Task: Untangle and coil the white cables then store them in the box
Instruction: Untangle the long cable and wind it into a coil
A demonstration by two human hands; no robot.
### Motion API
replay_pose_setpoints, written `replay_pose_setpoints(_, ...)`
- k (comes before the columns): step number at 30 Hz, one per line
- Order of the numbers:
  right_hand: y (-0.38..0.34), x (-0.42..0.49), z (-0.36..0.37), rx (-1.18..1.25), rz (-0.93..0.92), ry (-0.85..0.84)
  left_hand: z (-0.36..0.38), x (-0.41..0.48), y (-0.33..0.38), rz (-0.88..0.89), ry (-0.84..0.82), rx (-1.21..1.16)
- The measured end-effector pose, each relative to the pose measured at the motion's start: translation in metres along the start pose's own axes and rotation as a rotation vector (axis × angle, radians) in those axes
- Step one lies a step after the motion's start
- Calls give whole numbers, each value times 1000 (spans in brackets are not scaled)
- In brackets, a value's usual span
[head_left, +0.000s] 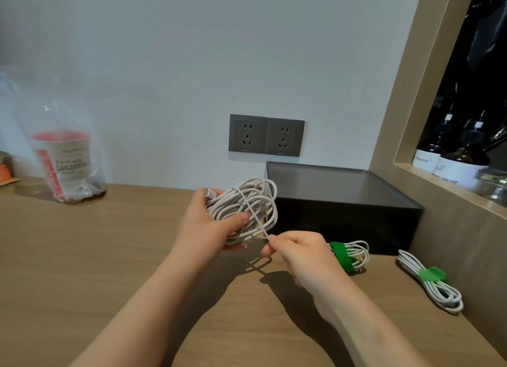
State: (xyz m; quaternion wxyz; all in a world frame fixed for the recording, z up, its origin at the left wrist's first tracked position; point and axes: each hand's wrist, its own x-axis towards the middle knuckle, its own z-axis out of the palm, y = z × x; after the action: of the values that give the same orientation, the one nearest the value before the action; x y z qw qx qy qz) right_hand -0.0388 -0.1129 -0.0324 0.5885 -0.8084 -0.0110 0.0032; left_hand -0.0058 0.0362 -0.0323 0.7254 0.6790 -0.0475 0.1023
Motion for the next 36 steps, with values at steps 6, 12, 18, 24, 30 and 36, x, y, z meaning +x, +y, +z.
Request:
replay_pose_setpoints(6,4,0,10,-2,-31,53,4,-2,-3,39,-2,64)
replay_pose_setpoints(12,8,2,2,20,50,-48,3,0,-5,17,-21,141)
replay_pose_setpoints(18,5,0,-3,3,-11,3,-8,-2,-12,-246,-70,98)
replay_pose_setpoints(24,7,-1,13,-143,-49,-45,-23,-5,-23,-221,152,557)
replay_pose_setpoints(30,9,-3,18,-198,-80,-58,-15,-12,-19,-32,60,717)
replay_pose_setpoints(36,10,0,18,-219,-93,-24,-26,-1,-27,296,11,1105)
